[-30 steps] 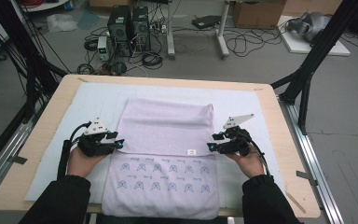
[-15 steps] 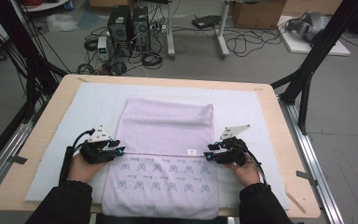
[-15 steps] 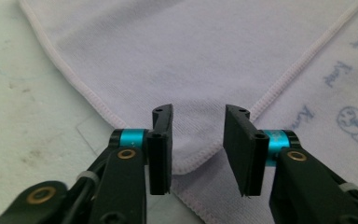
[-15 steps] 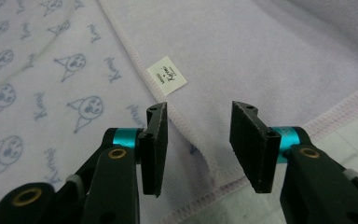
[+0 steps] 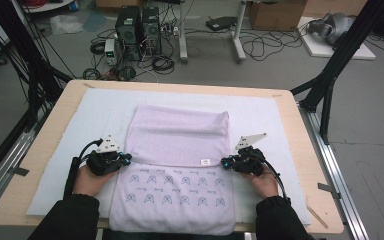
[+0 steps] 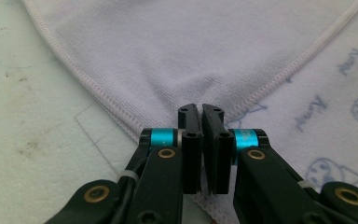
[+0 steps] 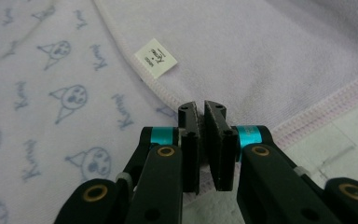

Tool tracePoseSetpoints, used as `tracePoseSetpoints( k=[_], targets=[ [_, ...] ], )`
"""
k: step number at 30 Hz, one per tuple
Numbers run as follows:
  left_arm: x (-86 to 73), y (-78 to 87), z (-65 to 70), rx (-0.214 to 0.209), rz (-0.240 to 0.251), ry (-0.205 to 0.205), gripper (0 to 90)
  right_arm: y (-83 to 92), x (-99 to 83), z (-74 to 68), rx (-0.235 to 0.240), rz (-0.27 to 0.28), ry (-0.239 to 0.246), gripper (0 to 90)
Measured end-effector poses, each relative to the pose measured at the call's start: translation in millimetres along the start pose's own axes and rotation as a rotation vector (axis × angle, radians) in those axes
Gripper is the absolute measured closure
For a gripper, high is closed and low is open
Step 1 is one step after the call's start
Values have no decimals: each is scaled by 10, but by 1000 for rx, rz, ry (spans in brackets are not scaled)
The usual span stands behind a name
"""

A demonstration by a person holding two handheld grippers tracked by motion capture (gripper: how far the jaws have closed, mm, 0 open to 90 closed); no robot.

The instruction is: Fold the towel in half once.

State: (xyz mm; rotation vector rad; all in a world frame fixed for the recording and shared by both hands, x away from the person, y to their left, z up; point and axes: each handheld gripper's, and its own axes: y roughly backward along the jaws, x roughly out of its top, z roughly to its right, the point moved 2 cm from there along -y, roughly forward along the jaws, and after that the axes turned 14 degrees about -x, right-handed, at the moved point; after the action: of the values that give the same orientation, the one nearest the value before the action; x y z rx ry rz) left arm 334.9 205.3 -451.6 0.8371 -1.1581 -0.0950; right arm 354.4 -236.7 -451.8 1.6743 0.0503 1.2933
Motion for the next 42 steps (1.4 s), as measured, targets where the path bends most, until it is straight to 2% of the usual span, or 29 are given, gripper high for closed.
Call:
tracePoseSetpoints(
  k=[6, 10, 13, 17, 20, 22, 23, 24, 26, 30, 31, 33, 35, 38, 40, 42],
  targets=[
    [82, 200, 52, -25, 68, 3, 863, 212, 74, -24, -2, 73, 18, 850],
    [105, 338, 196, -34, 106, -13, 861, 397, 81, -109, 9, 100, 29, 850],
    [29, 428, 337, -43, 107, -25, 862, 524, 47, -227, 20, 104, 56, 850],
    [-127, 539, 571, -57, 94, -46, 862, 675, -61, -407, 56, 117, 62, 850],
    [-228, 595, 725, -73, 82, -59, 861, 722, -193, -551, 79, 92, 74, 849],
    [-285, 613, 797, -93, 81, -64, 851, 749, -283, -639, 111, 89, 72, 838],
    [-309, 609, 814, -100, 84, -62, 812, 757, -324, -674, 119, 91, 77, 806],
    [-330, 598, 818, -103, 87, -64, 743, 757, -353, -698, 126, 88, 78, 759],
    [-362, 551, 796, -105, 86, -53, 666, 732, -371, -695, 114, 86, 77, 702],
    [-413, 434, 711, -118, 55, -42, 677, 615, -333, -631, 96, 100, 83, 630],
    [-420, 405, 691, -131, 39, -42, 684, 574, -332, -613, 102, 96, 87, 623],
    [-432, 352, 659, -130, 2, -41, 687, 485, -337, -578, 114, 85, 88, 612],
    [-441, 312, 645, -138, -9, -36, 686, 420, -337, -563, 120, 64, 93, 607],
    [-431, 300, 655, -133, -16, -52, 747, 318, -340, -576, 124, 25, 113, 619],
    [-433, 292, 665, -138, -12, -57, 826, 308, -336, -577, 107, 32, 125, 715],
    [-430, 288, 665, -137, -8, -48, 864, 303, -334, -564, 115, 27, 121, 801]
  ],
)
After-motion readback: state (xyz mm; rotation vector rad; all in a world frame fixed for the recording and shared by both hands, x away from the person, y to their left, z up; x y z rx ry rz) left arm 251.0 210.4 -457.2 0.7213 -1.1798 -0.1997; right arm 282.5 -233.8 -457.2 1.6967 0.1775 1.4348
